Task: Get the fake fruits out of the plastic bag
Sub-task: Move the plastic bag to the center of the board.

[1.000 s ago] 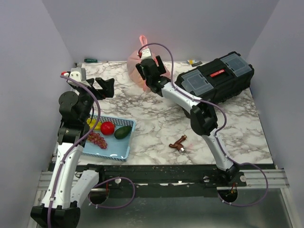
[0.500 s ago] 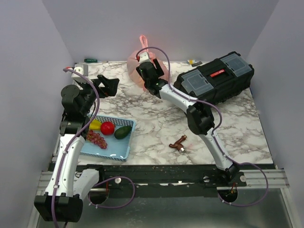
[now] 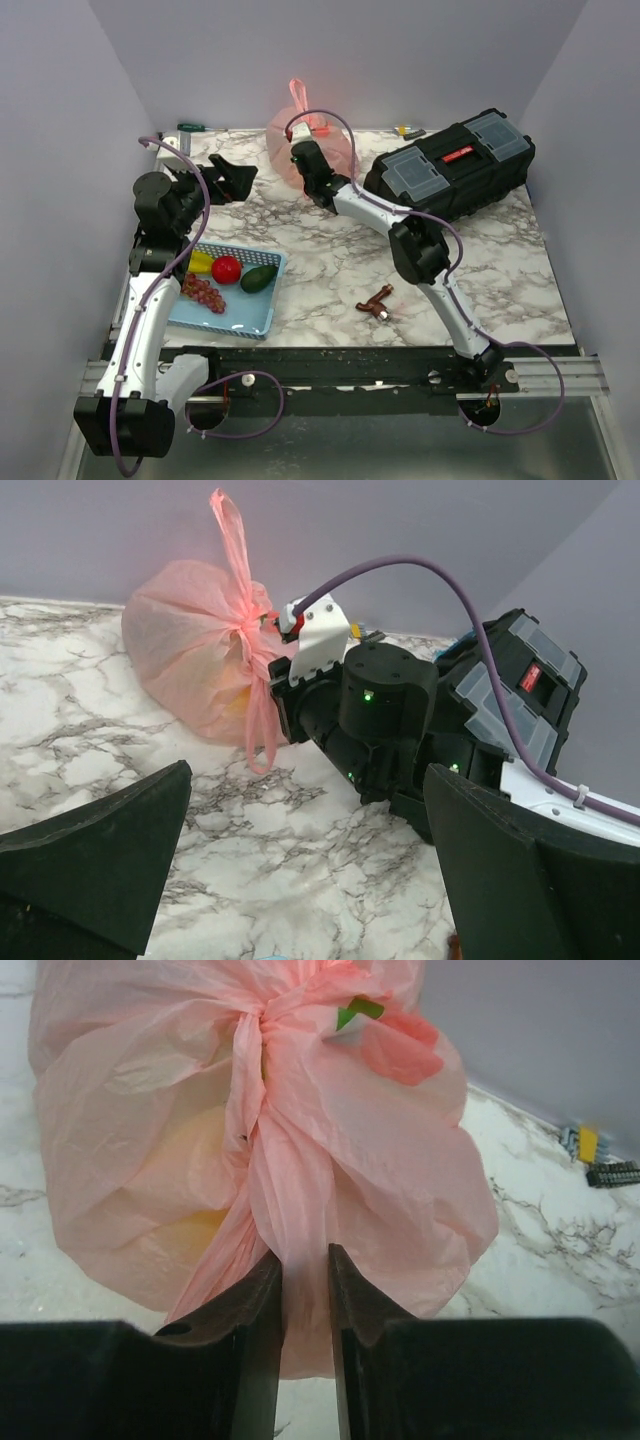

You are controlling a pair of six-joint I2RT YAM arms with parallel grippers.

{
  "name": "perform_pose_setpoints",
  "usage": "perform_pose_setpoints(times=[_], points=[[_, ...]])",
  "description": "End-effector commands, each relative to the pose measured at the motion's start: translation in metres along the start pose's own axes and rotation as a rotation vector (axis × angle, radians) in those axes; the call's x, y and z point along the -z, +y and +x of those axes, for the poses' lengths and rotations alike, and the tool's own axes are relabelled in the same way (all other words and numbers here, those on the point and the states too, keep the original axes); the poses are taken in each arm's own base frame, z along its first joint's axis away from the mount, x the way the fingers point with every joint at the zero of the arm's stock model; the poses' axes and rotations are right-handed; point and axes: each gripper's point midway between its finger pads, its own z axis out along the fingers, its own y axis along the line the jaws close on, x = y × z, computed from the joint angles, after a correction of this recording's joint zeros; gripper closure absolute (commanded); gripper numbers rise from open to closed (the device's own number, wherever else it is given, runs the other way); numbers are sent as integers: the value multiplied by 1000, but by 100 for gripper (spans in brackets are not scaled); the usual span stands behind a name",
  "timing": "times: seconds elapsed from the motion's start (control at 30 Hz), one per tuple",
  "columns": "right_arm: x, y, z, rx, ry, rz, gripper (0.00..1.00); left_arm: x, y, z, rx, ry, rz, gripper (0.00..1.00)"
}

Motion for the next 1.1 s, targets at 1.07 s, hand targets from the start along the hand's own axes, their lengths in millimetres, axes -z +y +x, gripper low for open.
perform_pose_setpoints(times=[1.07], points=[[244, 38, 111, -174, 257, -579, 99, -55, 4, 78, 128, 459, 3, 1]])
